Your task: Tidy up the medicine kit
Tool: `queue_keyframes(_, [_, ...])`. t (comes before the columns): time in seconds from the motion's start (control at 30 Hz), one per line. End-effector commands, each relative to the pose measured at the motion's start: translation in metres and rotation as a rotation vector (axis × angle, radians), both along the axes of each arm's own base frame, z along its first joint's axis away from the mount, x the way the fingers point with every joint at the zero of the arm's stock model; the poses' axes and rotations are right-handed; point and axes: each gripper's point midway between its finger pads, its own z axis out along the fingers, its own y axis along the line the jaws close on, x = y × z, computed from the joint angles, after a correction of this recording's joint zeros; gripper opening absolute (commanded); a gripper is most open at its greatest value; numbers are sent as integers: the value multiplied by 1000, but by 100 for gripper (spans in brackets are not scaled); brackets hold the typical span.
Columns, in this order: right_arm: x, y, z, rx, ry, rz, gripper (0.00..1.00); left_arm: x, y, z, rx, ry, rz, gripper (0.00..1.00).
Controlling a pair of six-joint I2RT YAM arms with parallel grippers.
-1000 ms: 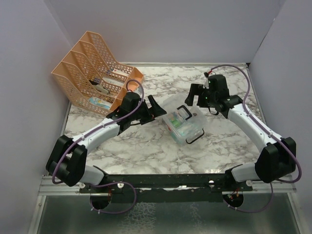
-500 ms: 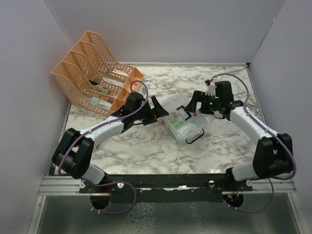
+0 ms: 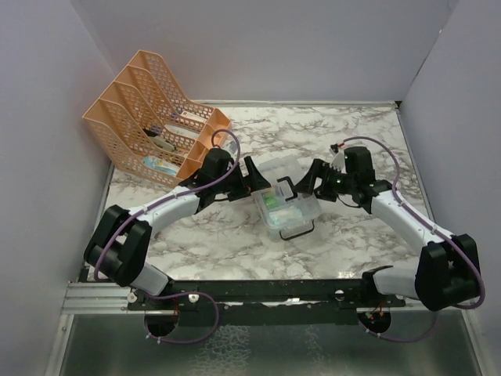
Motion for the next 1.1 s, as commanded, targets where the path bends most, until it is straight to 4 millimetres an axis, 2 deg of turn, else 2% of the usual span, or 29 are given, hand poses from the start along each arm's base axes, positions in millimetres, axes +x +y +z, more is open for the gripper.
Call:
queue_keyframes(0.0, [-15, 41, 15, 96, 29, 6, 79, 6, 12, 13, 60, -73, 5, 91])
queue_keyframes(0.13, [-22, 67, 13, 107, 49, 3, 77, 13, 35, 7, 163, -80, 65, 91])
queue_keyframes(0.23, [-22, 76, 12, 117, 54, -19, 76, 13, 51, 5, 230, -92, 92, 91])
queue_keyframes(0.4, [-15, 71, 9, 66, 33, -58, 76, 9, 66, 4, 288, -105, 107, 92])
queue_keyframes(0.53, [-10, 64, 11, 8, 6, -71, 78, 8, 72, 2, 325, -105, 89, 94])
queue_keyframes(0.7, [-10, 56, 12, -34, -15, -82, 78, 10, 77, 9, 345, -125, 68, 94])
queue_keyframes(0.87, [-15, 54, 3, -54, 5, -75, 66, 11, 76, 18, 333, -146, 40, 94])
queue_keyframes(1.07, [-20, 51, -11, -70, 32, -73, 50, 23, 77, 35, 352, -195, 31, 94])
